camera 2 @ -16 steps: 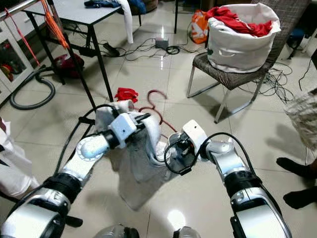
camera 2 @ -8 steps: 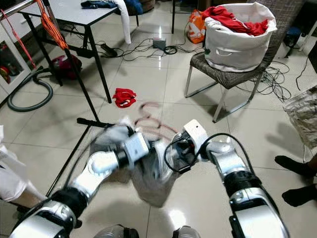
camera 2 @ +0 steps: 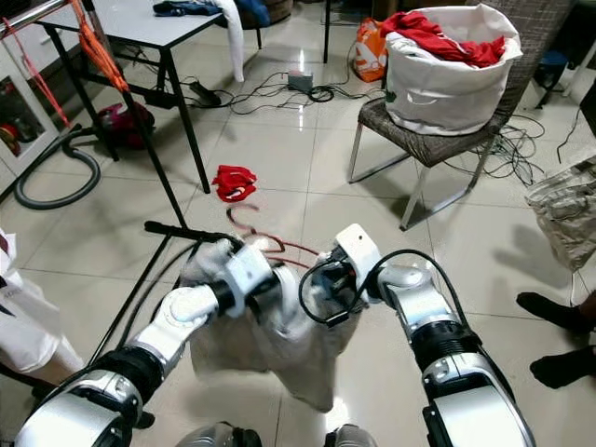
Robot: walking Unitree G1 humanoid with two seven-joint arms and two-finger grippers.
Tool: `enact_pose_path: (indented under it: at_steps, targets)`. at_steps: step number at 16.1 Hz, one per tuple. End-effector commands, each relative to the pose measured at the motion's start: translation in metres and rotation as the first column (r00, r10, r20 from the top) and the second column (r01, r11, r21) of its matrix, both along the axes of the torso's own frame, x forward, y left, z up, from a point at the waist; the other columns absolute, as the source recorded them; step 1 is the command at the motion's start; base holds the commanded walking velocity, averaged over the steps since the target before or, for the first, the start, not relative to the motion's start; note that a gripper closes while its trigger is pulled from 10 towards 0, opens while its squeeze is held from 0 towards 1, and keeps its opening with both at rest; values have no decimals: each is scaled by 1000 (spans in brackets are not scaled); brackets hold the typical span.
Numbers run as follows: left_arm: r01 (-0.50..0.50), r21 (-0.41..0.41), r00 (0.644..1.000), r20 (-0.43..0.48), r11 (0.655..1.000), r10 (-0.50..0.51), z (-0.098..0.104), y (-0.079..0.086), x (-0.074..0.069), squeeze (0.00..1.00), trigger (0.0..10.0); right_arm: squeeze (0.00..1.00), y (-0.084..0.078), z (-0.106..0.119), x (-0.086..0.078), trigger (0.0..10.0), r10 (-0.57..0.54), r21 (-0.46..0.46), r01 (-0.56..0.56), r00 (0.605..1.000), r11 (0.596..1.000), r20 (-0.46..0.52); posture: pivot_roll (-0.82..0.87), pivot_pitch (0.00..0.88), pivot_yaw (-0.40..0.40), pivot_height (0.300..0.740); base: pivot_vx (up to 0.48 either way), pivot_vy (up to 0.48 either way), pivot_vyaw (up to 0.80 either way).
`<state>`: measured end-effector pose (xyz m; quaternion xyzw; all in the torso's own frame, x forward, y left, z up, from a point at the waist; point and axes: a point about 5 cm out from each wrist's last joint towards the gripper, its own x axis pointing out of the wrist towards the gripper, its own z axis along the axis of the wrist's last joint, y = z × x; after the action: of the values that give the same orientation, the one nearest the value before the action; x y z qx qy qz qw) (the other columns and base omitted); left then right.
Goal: Hang hanger
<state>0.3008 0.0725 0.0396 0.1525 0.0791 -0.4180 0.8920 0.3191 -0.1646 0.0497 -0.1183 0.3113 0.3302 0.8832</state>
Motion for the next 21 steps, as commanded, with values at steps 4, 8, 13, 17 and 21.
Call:
enact_pose_path:
  at_steps: [4,8,13,17,21]
  targets:
    - [19,6,1000,-1,1000,-19,4,-4,3,1000,10000,0,12,8,2,10000,29,51,-31,999,998,37,-170,0,74,740,0,0,0]
    - [89,2,995,35,996,-89,13,-11,4,1000,10000,0,13,7,3,10000,9,46,-11,999,999,46,-170,0,75,740,0,0,0]
    - [135,87,990,40,987,-139,27,16,16,1000,10000,0,10,1,0,10000,-2,24,1,999,1000,43,-164,0,75,740,0,0,0]
    - [207,207,977,-87,956,-193,9,39,8,1000,10000,0,11,1,0,10000,-11,40,10,999,999,33,-165,0,77,740,0,0,0]
    - [431,509,902,-248,745,-352,-30,72,-28,0,10000,0,15,7,0,10000,-36,173,44,998,984,-44,-169,0,76,740,0,0,0]
